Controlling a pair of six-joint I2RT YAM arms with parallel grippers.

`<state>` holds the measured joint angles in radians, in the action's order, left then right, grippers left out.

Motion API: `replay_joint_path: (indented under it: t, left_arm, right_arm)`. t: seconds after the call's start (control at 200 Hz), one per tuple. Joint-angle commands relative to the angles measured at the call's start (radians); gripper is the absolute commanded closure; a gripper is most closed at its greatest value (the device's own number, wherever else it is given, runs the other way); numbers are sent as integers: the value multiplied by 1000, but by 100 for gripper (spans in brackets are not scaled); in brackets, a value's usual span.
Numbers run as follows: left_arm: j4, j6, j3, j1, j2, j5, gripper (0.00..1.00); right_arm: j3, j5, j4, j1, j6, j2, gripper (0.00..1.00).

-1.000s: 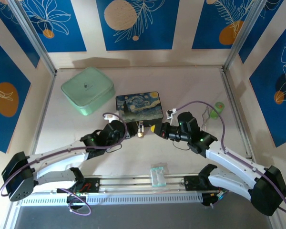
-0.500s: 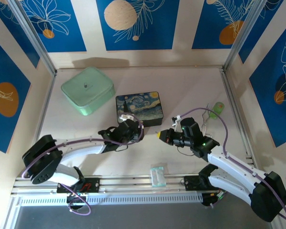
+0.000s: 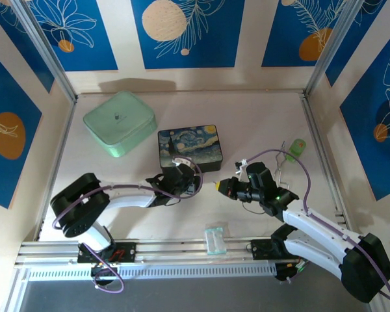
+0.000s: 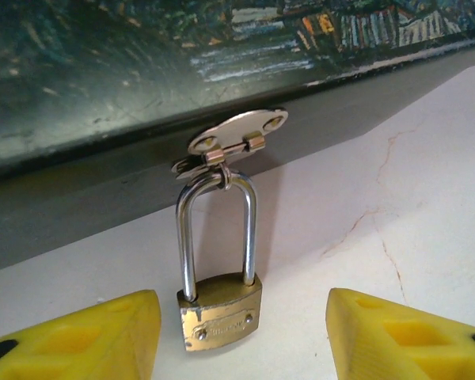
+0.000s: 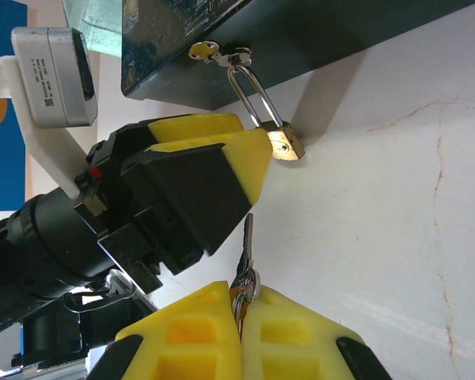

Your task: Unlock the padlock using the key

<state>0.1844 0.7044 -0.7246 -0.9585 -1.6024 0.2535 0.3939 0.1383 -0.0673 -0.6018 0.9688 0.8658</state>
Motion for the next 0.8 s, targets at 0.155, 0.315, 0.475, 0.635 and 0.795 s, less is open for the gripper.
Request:
replay_joint_path:
  t: [0.155,0.315,0.475,0.635,0.795]
  left_arm:
    - [57,12,1,4,-63,30,51]
    - [85,35,11,5,-78,20,52]
    - [108,46,12,6,-114,24,53]
    - [136,46,22,6,-125,30,55]
    - [170,58,35,5,-110,13,59]
  right_arm:
    - [-20,18,18,5,2,-2,100]
    - [-30,18,33,7,11,8,100]
    - [-33,29,61,6,17,37,100]
    - [-30,25,67,7,14,52,100]
    - [-38,18,87,7,10,69,100]
